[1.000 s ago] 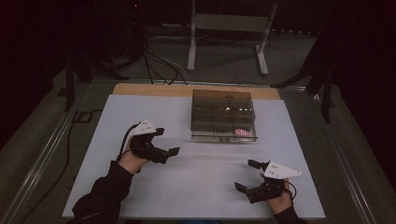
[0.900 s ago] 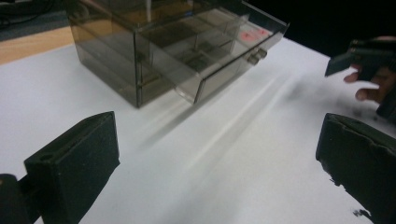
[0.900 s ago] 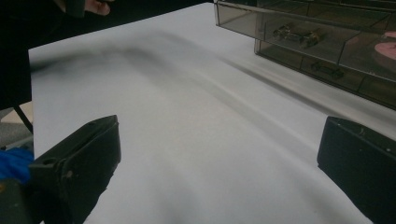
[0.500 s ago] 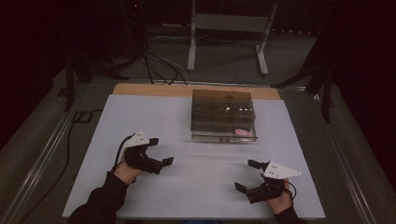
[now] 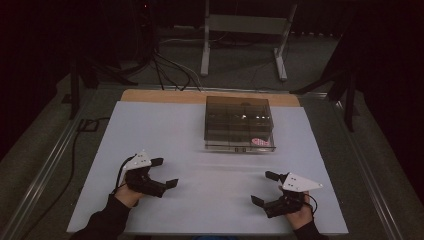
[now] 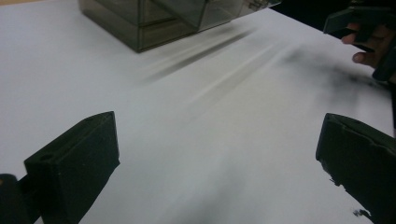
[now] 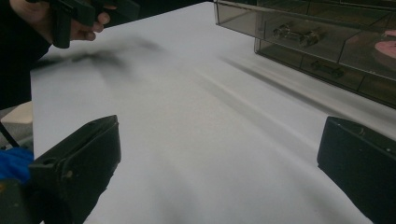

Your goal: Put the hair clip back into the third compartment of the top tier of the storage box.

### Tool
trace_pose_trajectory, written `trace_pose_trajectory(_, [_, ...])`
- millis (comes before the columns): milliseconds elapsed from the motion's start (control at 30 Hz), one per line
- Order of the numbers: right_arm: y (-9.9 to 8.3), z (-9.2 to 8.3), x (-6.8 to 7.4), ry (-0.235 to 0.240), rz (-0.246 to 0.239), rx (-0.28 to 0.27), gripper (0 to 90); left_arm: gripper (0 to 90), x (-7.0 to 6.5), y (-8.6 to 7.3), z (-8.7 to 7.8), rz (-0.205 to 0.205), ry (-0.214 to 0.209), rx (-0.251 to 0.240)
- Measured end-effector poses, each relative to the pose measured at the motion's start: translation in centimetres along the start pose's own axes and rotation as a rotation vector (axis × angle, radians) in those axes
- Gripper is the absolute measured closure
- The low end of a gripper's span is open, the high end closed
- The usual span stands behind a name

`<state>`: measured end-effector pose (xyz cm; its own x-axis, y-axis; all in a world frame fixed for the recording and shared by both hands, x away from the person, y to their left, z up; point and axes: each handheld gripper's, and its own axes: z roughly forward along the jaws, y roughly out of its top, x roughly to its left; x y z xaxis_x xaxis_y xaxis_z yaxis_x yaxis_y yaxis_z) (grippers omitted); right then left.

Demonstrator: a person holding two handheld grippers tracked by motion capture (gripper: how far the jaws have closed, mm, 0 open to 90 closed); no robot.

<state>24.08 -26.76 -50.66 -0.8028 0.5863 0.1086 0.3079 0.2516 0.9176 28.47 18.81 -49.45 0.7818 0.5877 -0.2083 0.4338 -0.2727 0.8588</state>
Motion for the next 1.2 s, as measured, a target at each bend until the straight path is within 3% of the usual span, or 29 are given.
trace_pose_trajectory(767, [0.0, 0.0, 0.0, -0.001, -0.003, 0.001, 0.0, 0.6, -0.1, -4.1, -4.6, -0.020, 0.080, -0.012])
trace_pose_trajectory(1033, [-0.1, 0.1, -0.1, -0.001, 0.000, 0.007, 0.0, 0.6, 0.4, -5.2, -4.9, -0.026, 0.103, 0.022])
trace_pose_trajectory(1200, [-0.1, 0.1, -0.1, -0.001, 0.001, 0.007, 0.0, 0.5, 0.4, -5.2, -4.8, -0.026, 0.094, 0.019])
